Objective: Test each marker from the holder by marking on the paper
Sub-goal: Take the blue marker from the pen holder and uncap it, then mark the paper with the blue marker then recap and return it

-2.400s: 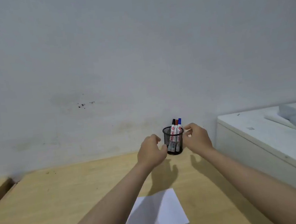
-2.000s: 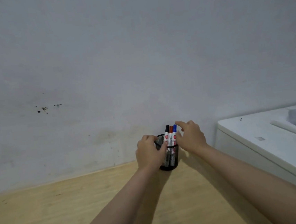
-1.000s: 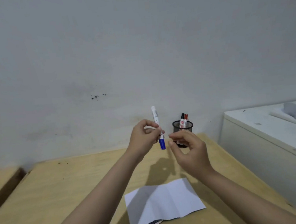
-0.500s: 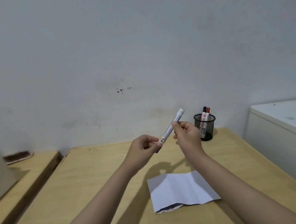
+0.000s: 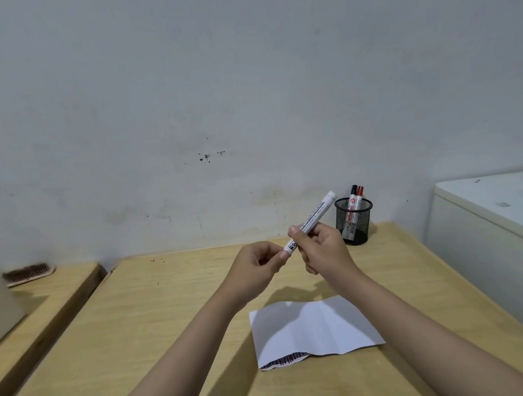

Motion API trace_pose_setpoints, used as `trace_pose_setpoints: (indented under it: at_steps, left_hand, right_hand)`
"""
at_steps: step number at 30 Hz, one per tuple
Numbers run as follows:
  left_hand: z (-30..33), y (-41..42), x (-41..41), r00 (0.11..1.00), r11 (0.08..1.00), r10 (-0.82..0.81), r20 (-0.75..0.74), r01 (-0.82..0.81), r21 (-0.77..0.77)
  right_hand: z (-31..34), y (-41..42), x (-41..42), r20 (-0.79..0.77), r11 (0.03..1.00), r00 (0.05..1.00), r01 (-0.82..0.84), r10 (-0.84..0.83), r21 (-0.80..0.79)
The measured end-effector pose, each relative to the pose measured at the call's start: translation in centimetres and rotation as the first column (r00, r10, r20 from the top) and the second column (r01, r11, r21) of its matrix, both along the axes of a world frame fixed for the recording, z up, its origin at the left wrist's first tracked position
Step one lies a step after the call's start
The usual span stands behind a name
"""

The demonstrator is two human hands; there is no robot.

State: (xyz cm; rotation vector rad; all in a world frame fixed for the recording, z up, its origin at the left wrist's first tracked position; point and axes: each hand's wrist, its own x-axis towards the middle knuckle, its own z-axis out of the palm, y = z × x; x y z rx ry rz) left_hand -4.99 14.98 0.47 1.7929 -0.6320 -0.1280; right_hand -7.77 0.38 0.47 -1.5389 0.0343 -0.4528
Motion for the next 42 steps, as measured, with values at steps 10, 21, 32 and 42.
trace_pose_setpoints:
  at_steps: [10,21,32,42]
  left_hand:
    - [-0.5,1.2,0.7,0.939,0.965,-0.261,-0.226,0.263,-0.02]
    - [-3.9,0.2,5.9,0.992,0.885,0.104,0.066,-0.122,0.45]
    - [-6.6,-1.1,9.7,0.973,0.833,0.224,-0.053,-0.164,0.529]
    - [-6.8,0.5,8.6,0.923,0.943,0.252,-0.291,-0.167,0.286]
  right_hand:
    - [1.5,-2.7,-0.7,0.062,0.988,0.997,-0.061,0.052,0.144]
    - [-0.8,-5.3,0.2,0.006,0.996,1.0,0.02,-0.021,0.085]
    - [-3.2,-4.5,2.1,-0.05,0.998,0.996,0.067,-0.067,-0.001]
    - [-4.8,-2.9,2.4,-0.043,0.998,0.998,0.054,-0.053,0.022]
